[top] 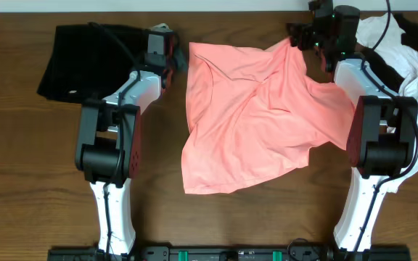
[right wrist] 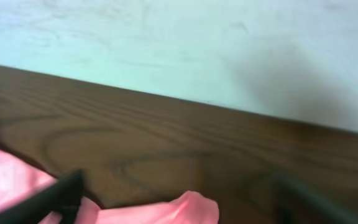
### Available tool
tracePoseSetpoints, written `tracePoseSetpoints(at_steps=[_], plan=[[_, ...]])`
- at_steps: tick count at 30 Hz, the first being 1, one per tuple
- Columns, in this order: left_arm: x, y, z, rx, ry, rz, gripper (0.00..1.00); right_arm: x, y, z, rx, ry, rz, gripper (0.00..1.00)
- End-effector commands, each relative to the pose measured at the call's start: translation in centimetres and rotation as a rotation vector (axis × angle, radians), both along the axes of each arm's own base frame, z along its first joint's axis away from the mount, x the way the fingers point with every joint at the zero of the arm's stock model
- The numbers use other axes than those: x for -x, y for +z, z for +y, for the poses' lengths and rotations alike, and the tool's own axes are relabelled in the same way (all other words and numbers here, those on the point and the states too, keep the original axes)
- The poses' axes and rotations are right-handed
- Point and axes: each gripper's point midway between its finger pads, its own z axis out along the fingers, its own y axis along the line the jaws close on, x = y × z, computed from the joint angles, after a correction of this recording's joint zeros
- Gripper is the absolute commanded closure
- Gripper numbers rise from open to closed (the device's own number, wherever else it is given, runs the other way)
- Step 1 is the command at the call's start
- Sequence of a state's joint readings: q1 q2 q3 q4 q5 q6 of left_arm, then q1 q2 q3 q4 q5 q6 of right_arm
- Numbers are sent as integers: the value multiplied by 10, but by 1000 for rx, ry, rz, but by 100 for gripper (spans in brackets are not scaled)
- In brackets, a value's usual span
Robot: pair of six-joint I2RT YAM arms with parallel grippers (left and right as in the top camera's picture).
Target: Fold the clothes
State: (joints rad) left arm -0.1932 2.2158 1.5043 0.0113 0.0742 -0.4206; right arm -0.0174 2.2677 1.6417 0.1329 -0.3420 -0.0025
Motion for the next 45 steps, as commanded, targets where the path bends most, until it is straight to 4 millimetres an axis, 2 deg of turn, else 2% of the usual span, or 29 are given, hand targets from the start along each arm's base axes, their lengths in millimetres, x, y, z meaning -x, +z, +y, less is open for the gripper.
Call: tracePoseSetpoints(at_steps=[1, 4, 8, 12, 14, 18, 24, 32, 37, 41, 45], plan=[[-2, 22, -10, 7, -49, -23, 73, 3, 6, -6, -50, -41, 34, 1], [10, 20, -20, 24, -130, 16, 72, 15, 7, -7, -56, -37, 96, 1], [28, 28, -22, 7, -174, 74, 73, 44, 18, -7, -56, -41, 214, 1], [56, 40, -26, -65, -266, 133, 72, 77, 27, -4, -58, -41, 330, 1], [68, 42, -34, -97, -321, 154, 73, 90, 24, 4, -58, -28, 387, 1], [86, 35, -51, -178, -404, 192, 72, 114, 5, 21, -45, -1, 509, 1], [100, 29, -62, -363, -444, 207, 72, 141, -10, 40, -27, 22, 630, 1], [118, 23, -61, -496, -443, 261, 72, 148, -14, 42, -27, 2, 669, 1], [130, 14, -58, -473, -405, 315, 53, 148, -14, 34, -33, -14, 673, 1], [140, 9, -59, -409, -341, 365, 47, 147, -15, 28, -36, -25, 675, 1], [148, 7, -67, -382, -364, 390, 46, 148, -15, 26, -37, -30, 679, 1]])
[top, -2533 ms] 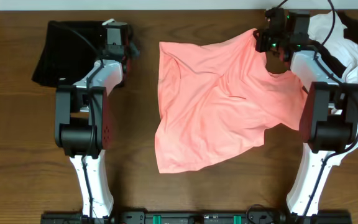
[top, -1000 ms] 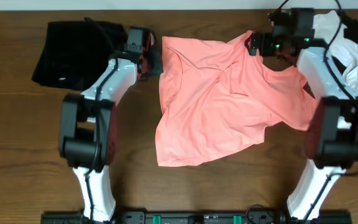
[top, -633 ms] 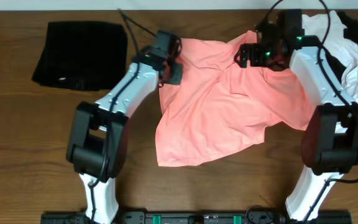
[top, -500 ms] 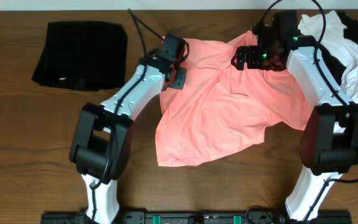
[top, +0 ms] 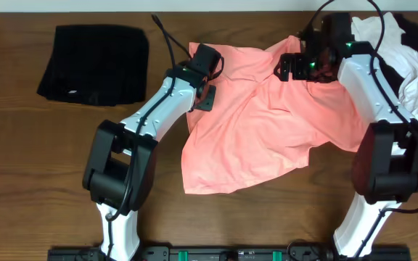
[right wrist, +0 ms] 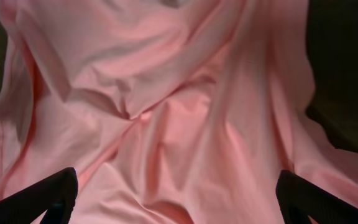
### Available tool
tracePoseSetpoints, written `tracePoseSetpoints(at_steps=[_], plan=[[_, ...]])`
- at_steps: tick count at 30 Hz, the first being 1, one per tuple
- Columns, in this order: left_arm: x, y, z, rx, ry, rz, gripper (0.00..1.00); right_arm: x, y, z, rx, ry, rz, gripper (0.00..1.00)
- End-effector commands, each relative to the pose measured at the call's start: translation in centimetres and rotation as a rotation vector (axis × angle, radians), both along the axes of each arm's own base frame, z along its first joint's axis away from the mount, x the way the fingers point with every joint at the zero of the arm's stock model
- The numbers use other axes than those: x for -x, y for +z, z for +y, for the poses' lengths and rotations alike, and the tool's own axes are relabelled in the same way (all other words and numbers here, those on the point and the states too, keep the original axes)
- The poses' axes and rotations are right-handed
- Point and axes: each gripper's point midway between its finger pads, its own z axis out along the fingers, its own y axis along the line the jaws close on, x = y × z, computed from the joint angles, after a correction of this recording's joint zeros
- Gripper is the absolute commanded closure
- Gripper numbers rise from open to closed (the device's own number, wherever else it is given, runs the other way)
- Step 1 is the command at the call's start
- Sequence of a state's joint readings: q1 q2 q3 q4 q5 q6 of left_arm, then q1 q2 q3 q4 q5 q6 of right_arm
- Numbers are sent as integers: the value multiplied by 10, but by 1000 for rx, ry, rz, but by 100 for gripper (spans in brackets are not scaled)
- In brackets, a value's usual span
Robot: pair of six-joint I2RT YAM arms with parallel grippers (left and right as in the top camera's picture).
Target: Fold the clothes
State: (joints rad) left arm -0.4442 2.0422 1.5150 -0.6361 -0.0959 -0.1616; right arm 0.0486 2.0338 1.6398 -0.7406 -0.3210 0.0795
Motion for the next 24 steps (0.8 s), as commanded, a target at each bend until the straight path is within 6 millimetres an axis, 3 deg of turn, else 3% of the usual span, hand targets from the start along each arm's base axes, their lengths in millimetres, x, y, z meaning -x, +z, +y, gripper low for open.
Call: tracePoseSetpoints(at_steps=[1, 11, 17, 24], plan=[[10, -3, -10, 28, 17, 28, 46, 0, -2, -5, -1, -21, 11, 1], [17, -11, -23, -8, -21, 30, 46, 0, -2, -6, -2, -22, 11, 1], [19, -33, -17, -57, -25, 63, 46, 2, -3, -6, 0, -20, 18, 1], [17, -38, -11, -105, -41, 58, 46, 1, -3, -9, -1, -27, 17, 1]])
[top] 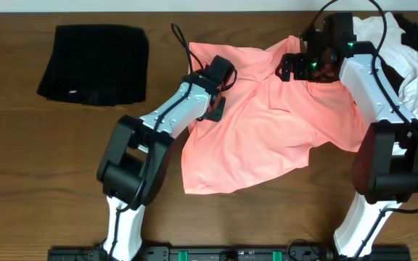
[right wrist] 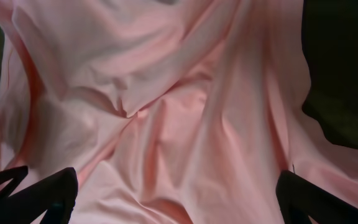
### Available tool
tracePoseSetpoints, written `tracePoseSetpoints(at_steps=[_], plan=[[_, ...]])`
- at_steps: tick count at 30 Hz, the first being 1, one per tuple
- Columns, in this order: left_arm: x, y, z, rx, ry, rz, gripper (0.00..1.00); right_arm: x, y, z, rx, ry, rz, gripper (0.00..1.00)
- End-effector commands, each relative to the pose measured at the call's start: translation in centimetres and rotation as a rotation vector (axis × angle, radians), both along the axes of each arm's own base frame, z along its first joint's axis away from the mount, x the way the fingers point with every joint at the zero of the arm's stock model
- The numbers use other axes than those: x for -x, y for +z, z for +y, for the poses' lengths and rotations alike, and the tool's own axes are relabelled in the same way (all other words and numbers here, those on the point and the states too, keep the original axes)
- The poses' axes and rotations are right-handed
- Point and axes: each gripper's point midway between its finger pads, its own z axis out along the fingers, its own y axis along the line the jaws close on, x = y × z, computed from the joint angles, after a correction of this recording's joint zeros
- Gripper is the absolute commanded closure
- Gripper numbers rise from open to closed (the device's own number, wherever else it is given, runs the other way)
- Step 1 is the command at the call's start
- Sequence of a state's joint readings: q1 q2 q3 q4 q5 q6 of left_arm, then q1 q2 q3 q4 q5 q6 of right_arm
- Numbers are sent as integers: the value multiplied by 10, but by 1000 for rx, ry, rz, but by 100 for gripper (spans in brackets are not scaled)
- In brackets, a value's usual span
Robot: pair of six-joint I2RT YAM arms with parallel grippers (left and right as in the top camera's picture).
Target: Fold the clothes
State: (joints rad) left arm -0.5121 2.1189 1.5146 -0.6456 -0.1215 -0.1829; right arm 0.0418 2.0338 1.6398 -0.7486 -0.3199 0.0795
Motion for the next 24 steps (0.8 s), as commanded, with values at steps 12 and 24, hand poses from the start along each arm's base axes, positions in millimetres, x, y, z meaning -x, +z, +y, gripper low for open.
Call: tracePoseSetpoints(at_steps=[12, 24], plan=[[-12, 0, 27, -153, 27, -71, 94, 0, -2, -5, -2, -19, 9, 1], [-23, 1, 76, -160, 256, -79, 94, 1, -2, -6, -1, -19, 16, 1]])
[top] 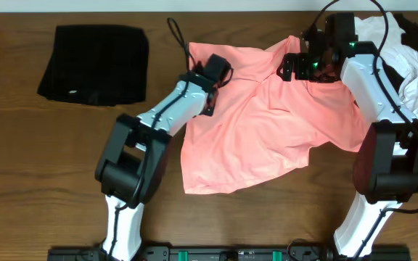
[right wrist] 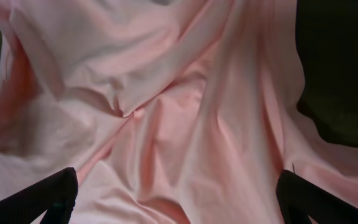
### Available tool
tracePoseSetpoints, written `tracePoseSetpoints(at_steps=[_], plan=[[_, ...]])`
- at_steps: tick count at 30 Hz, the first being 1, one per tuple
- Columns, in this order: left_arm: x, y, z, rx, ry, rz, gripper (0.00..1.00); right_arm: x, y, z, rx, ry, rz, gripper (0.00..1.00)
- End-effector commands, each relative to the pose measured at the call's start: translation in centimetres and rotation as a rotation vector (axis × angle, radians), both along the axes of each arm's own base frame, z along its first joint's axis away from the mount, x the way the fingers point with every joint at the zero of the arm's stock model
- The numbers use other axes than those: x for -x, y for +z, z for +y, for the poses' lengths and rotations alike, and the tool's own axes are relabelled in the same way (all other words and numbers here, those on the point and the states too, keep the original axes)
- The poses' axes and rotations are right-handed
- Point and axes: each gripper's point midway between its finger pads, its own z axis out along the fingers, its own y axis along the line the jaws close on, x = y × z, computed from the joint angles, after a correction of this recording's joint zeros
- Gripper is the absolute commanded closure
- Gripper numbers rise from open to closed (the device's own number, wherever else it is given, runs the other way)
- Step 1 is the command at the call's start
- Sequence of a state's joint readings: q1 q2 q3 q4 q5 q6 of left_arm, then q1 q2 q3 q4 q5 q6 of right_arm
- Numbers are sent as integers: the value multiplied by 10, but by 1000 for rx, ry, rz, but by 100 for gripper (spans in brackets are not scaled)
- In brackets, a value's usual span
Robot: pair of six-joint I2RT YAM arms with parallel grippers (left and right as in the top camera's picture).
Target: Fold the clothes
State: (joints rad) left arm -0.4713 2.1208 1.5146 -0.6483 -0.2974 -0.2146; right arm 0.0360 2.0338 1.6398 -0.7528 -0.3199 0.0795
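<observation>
A crumpled pink shirt (top: 260,123) lies spread in the middle of the wooden table. My left gripper (top: 208,104) is low on the shirt's upper left part, near its left edge; the overhead view does not show how its jaws stand. My right gripper (top: 296,67) hovers over the shirt's upper right part. In the right wrist view the pink shirt (right wrist: 166,93) fills the picture, and the right gripper (right wrist: 176,183) is open wide, its two dark fingertips (right wrist: 51,196) far apart with only cloth below them.
A folded black garment (top: 93,64) lies at the back left. A pile of white clothes (top: 406,61) with a dark cloth sits at the back right, under the right arm's cable. The table's far edge (top: 231,6) runs just behind the shirt.
My left gripper has shifted a little to the left and back on the shirt and has gone from the right wrist view's lower left corner. The right gripper stays open in place.
At first my left gripper was off the shirt's back left corner and my right gripper at the back right corner, facing the wall. Then both were over the shirt, the right one open. The left reached further onto the shirt, and now sits slightly back towards its left edge.
</observation>
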Motion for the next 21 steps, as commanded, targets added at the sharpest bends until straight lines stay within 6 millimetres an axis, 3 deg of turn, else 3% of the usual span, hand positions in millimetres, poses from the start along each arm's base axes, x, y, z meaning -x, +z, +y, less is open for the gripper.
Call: tracePoseSetpoints(at_steps=[1, 6, 12, 14, 17, 19, 21], plan=[[-5, -6, 39, -5, 179, -6, 94, 1, -2, -3, -1, -13, 13, 1], [-3, -10, 70, 30, 294, 34, 94, 1, -2, -3, -2, -13, 12, 1], [-4, -11, 76, 68, 315, 47, 94, 0, -2, -3, -1, -13, 9, 1], [-10, -11, 69, 92, 280, 36, 85, 0, -2, -3, -2, -13, 7, 1], [-21, -10, 54, 144, 215, 10, 57, 0, -2, -3, -1, -13, 8, 1], [-33, -6, 46, 169, 188, -35, 43, 0, -2, -3, -1, -13, 8, 1], [-46, 0, 39, 188, 166, -89, 36, 0, -2, -3, -1, -13, 8, 1]])
